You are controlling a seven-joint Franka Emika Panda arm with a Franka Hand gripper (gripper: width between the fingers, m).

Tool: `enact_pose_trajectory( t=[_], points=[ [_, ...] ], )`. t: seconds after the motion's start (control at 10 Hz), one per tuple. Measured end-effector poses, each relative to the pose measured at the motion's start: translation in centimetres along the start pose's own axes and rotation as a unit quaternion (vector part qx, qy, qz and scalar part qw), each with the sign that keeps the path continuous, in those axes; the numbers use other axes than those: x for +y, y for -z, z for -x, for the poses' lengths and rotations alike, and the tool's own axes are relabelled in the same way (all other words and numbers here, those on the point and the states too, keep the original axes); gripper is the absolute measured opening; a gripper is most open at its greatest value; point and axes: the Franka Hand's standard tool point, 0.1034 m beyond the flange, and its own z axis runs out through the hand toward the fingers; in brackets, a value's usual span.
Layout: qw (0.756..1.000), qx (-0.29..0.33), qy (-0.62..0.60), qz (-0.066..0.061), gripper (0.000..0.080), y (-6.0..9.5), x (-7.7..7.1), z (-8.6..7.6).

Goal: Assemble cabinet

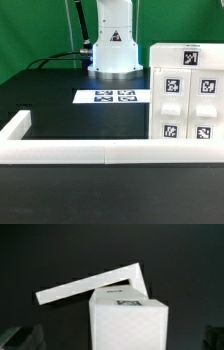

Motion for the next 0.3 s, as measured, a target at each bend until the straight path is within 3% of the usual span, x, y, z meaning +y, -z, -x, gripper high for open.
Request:
enact_pose_trajectory(
  t=[0.3],
  points=[
    [1.0, 0.0, 0.006, 0.0, 0.0797, -0.02, 0.05, 0.08]
  ],
)
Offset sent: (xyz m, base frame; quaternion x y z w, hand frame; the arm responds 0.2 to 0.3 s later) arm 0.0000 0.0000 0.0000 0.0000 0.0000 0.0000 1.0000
